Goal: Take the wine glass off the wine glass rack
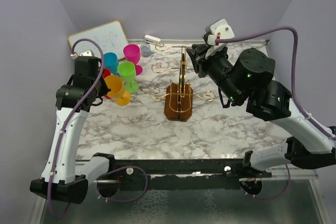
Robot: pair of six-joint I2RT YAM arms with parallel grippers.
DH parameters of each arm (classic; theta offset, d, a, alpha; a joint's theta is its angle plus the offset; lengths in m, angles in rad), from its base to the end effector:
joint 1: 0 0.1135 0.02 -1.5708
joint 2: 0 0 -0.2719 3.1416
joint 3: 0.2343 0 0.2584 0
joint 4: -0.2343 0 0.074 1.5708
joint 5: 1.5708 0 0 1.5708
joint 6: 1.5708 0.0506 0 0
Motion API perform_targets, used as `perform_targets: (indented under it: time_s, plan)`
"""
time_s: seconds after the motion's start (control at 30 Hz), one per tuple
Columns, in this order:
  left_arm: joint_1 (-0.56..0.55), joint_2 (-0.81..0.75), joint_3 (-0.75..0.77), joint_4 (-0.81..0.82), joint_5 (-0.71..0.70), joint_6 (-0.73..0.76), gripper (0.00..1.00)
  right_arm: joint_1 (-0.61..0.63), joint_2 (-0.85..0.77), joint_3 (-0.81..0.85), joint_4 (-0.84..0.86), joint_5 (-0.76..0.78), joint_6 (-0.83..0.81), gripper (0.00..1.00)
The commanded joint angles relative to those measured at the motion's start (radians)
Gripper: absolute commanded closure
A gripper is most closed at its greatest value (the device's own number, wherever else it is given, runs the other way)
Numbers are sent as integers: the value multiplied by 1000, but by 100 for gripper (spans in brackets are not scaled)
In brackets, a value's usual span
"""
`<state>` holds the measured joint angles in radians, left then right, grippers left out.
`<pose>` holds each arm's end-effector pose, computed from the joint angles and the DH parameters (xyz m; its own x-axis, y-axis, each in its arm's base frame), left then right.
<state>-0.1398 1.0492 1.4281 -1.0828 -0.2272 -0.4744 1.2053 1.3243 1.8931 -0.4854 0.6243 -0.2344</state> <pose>0.1896 -0.0152 0.4182 -0.5545 -0.3714 -0.7447 -0.3232 0.9207 -0.2185 0.1162 0.2208 0.5727 0.1566 -0.1180 -0.9806 -0.5276 0.8293 -0.1841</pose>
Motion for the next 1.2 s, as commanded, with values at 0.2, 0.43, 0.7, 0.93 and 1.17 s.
perform_targets:
  time_s: [0.2, 0.43, 0.7, 0.93, 1.17]
  plan:
    - [-3, 57, -267, 289, -97, 61, 100, 6, 10, -11, -326, 2, 413, 73]
    - [0, 112, -326, 418, -125, 105, 100, 6, -71, -152, -295, -20, 465, 73]
    - [9, 176, -313, 449, -77, 114, 96, 7, -119, -232, -292, 0, 490, 73]
    - [12, 137, -280, 421, -78, 114, 70, 7, -141, -277, -281, 2, 501, 69]
    - [12, -12, -265, 406, -35, 109, 65, 6, -177, -354, -241, -25, 525, 63]
